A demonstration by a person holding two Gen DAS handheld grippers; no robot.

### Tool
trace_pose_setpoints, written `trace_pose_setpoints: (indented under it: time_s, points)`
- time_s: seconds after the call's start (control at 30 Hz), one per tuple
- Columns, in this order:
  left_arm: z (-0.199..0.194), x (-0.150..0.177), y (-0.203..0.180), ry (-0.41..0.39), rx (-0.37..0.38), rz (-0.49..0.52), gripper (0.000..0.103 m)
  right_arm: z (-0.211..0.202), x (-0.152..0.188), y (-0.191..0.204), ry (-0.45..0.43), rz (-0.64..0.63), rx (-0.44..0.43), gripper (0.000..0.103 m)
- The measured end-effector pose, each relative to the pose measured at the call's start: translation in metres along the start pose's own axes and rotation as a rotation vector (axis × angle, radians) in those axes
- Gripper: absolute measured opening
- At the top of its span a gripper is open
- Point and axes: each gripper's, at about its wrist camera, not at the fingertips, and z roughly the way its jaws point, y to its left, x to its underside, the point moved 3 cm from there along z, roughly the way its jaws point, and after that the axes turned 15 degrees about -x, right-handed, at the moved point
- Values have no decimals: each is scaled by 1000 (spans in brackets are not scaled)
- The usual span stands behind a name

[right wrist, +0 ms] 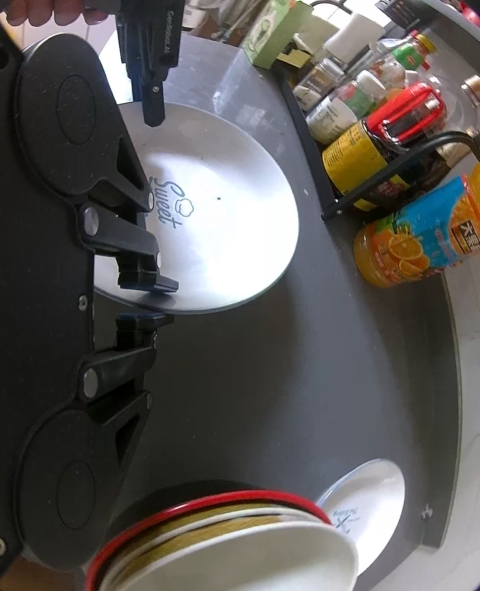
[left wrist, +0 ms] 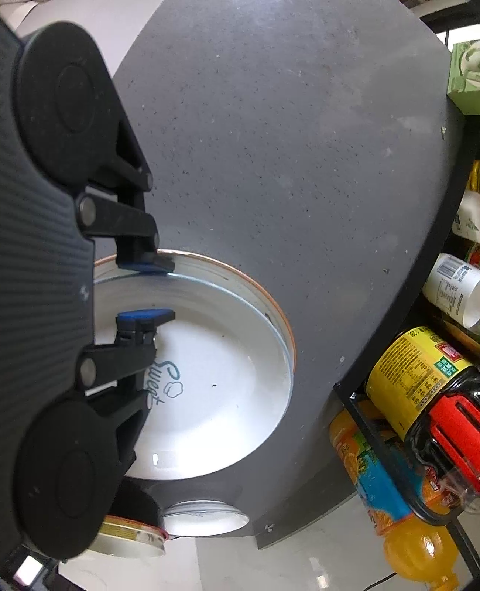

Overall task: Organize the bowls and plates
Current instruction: 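Open both grippers to release the 'Sweet' plate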

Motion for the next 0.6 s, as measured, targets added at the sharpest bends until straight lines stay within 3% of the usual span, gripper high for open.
trace_pose_setpoints:
  time_s: [0.17, 0.33, 0.6]
  points:
    - [-11, -6, 2, -11, -7, 44, 18, -1, 0, 2, -27, 24, 14, 10]
    - [-21, -8, 12, -61, -62, 70, 38, 2, 5, 1, -33, 51, 37, 11]
    - [-14, -10, 22, -56, -65, 78, 39, 11, 11, 7, -27, 37, 70, 13]
